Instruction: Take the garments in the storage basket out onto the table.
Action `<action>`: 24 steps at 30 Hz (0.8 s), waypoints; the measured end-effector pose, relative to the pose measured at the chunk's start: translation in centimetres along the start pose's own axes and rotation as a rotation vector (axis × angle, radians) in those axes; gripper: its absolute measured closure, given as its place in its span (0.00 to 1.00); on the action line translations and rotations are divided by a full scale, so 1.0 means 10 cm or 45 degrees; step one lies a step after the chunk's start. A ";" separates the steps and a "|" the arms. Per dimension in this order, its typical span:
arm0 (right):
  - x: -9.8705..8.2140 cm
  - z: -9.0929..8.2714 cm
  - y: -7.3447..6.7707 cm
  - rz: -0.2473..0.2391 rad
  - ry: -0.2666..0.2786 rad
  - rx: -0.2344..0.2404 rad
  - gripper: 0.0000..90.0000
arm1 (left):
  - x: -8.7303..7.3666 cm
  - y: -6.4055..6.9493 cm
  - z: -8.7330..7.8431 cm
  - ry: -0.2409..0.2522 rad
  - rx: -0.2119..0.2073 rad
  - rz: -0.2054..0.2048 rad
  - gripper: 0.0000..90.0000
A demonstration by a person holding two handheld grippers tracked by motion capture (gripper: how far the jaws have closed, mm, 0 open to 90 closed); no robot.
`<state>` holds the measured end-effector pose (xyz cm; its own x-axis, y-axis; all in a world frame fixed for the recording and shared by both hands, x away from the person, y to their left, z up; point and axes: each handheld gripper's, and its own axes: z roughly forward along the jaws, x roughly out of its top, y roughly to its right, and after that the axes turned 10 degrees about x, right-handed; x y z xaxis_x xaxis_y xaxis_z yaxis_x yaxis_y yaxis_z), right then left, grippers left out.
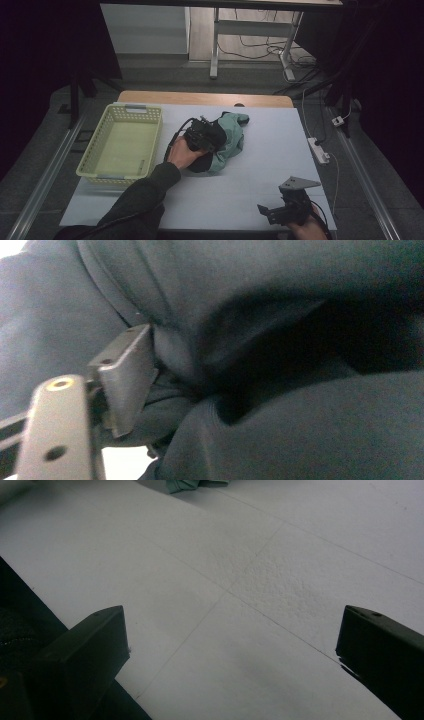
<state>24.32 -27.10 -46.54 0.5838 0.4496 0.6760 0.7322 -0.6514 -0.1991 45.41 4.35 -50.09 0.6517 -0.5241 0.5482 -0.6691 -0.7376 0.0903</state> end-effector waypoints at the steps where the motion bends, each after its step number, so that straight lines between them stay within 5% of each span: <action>1: 0.00 0.00 0.00 0.000 0.001 0.001 0.00 | 0.00 0.01 0.00 -0.003 -0.004 0.008 0.16; 10: 0.00 0.00 -0.01 -0.013 -0.011 0.006 0.00 | 0.00 0.02 0.00 0.065 0.015 0.058 0.01; 24: 0.00 0.01 -0.01 -0.015 -0.016 0.006 0.00 | 0.04 0.02 -0.12 0.126 -0.003 0.130 0.00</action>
<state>24.31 -27.00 -46.56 0.5795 0.4652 0.6692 0.7408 -0.6429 -0.1946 45.10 4.52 -48.90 0.5418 -0.5516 0.6341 -0.7310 -0.6817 0.0316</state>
